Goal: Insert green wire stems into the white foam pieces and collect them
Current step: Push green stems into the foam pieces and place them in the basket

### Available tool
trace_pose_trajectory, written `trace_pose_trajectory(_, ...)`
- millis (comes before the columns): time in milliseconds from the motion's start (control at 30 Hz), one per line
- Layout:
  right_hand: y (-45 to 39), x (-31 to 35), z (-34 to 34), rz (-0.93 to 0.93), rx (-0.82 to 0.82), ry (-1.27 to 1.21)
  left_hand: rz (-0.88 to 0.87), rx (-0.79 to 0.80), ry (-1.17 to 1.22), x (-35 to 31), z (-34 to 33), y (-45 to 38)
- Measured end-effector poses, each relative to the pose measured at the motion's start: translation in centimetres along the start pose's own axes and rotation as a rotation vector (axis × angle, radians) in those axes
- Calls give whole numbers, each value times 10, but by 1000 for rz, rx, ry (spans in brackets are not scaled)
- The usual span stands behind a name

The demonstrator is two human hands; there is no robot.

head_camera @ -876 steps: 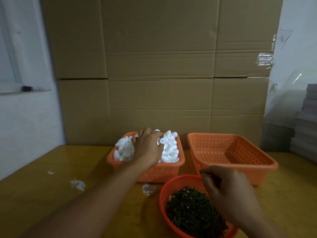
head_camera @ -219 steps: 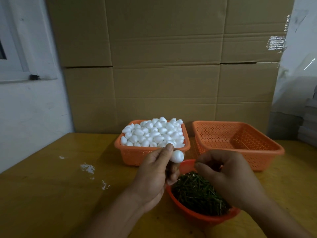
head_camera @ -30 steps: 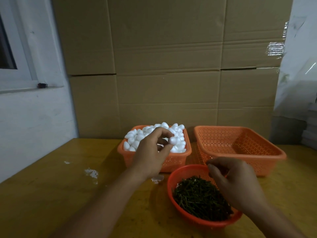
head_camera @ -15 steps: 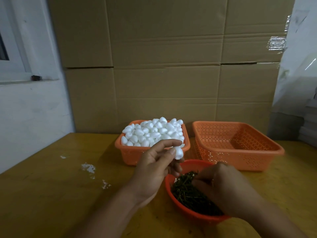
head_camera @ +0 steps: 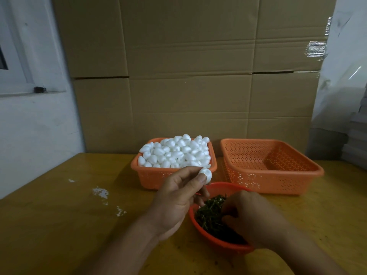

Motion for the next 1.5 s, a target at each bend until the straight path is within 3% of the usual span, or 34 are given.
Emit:
trace_pose_trajectory(367, -1, -5, 0, 7, -169, -158, 60, -39, 79, 0, -1, 3)
trace_pose_trajectory(700, 4, -3, 4, 139, -335, -221, 103, -86, 177, 1, 2, 2)
trace_pose_trajectory(800, 9, -1, 8, 183, -352, -373, 102, -88, 199, 1, 2, 2)
trace_pose_trajectory(933, 16, 7, 15, 338, -394, -808, 91, -82, 195, 2, 3, 2)
trace_pose_trajectory(1067, 24, 14, 21, 466, -345, -1046, 90, -81, 192, 2, 3, 2)
trace_pose_trajectory(1200, 25, 16, 20, 492, -276, -1083, 101, -89, 188, 2, 1, 2)
trace_pose_trajectory(1500, 24, 19, 17, 475, -313, -1000, 120, -104, 163, -1, -3, 3)
Point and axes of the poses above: each hand's wrist, its own y-axis away from the middle knuckle, its own z-axis out of the back of the hand, x = y × z, the point moved 1 cm from there along -y, towards the middle knuckle, and after that the axes turned 15 degrees about x, right-handed, at the moved point
